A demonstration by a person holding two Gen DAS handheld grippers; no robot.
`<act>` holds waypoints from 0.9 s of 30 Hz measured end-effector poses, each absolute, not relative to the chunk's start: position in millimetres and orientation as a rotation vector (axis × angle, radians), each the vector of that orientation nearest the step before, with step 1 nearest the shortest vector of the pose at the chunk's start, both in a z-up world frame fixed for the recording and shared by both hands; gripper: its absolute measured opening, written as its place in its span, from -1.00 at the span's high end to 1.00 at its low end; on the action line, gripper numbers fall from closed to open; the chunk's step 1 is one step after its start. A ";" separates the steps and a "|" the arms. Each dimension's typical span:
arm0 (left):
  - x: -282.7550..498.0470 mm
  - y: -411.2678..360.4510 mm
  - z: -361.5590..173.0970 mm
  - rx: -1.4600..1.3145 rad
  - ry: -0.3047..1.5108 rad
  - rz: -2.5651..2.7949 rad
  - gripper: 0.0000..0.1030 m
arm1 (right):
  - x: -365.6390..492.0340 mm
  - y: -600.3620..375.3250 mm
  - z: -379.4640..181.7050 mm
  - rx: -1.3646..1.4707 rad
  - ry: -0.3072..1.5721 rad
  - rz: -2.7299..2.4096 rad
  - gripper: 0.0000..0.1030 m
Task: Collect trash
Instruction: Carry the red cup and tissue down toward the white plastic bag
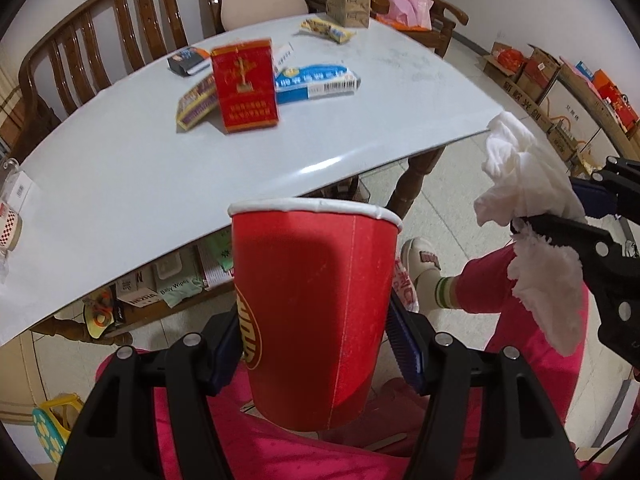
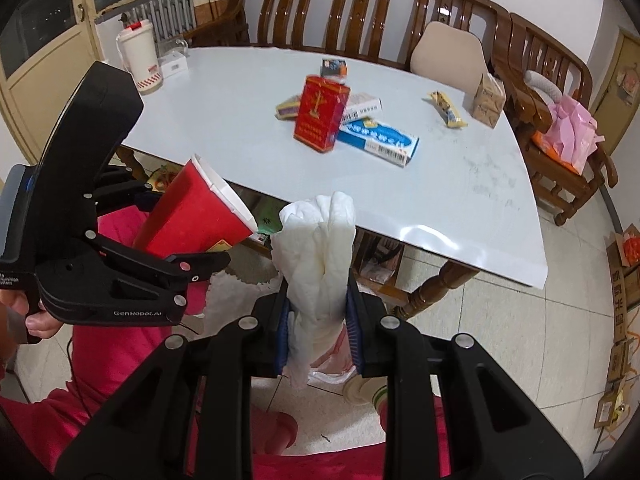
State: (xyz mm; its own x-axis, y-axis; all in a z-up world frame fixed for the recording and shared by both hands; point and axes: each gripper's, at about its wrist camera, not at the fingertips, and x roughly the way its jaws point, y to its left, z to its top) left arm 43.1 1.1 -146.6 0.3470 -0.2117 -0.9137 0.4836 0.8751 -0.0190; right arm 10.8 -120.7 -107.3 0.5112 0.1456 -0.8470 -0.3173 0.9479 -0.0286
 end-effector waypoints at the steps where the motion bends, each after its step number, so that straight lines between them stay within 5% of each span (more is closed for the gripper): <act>1: 43.6 0.1 -150.5 0.277 1.137 -0.459 -0.20 | 12.1 -120.9 -112.9 -0.194 1.005 0.275 0.54; 27: 83.8 -30.4 -286.5 0.265 1.392 -0.485 -0.21 | 52.8 -151.4 -248.9 -0.108 1.225 0.180 0.54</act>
